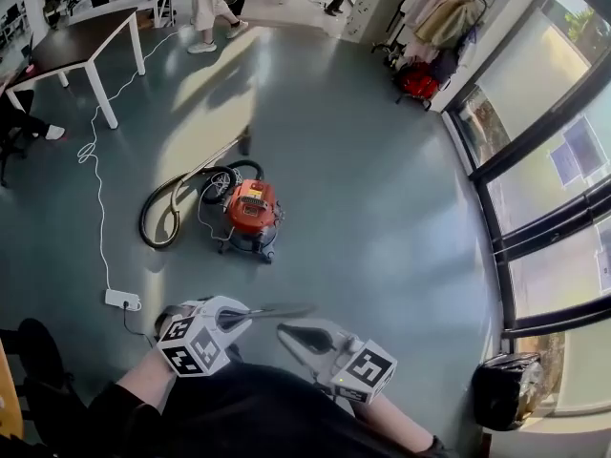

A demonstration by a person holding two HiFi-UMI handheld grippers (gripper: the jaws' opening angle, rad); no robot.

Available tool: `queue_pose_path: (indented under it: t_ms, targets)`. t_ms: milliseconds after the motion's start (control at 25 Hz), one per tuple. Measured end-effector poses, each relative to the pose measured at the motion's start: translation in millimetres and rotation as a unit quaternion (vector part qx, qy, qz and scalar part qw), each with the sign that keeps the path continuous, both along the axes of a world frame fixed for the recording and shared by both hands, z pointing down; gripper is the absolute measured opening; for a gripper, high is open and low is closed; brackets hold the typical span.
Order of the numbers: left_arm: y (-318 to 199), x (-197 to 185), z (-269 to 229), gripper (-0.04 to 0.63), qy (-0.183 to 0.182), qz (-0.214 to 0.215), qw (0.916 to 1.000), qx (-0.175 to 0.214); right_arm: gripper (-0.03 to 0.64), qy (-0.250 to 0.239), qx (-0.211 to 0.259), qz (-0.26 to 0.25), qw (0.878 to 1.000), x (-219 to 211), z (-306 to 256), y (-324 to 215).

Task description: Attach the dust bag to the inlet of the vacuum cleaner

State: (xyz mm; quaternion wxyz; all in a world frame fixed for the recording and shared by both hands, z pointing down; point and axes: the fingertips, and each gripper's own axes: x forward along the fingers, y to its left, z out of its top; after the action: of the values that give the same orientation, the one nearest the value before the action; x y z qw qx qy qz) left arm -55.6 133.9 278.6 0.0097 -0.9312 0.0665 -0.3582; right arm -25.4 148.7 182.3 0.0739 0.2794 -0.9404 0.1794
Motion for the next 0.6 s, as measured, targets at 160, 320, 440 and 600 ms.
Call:
queue_pose_path:
  t_ms: [160,320,440,600]
  targets:
    - [-31.0,-20.8,4.0,0.04,-0.003,0.026,0.9997,0.0,-0.008,-0.01,-0.004,0.02,1.0,-21.7,-10.1,-39.3]
    - [-56.4,-33.5,14.4,0.04,-0.006,0.05,0.9987,0.0,-0.008,-0.01,-0.004,0.034,0.999,-33.4,-10.8,-73.9]
    - [-69.3,-34.1,21.2,0.04,-0.007,0.053,0.9986,-0.007,-0.008,-0.007,-0.008,0.041,0.999,-30.3,-8.1,-93.4]
    - [-77.4,-22.6,28.1,0.04,-0.006,0.052,0.9985,-0.018,-0.008,-0.011,-0.005,0.041,0.999,-12.8,-5.5,-113.6]
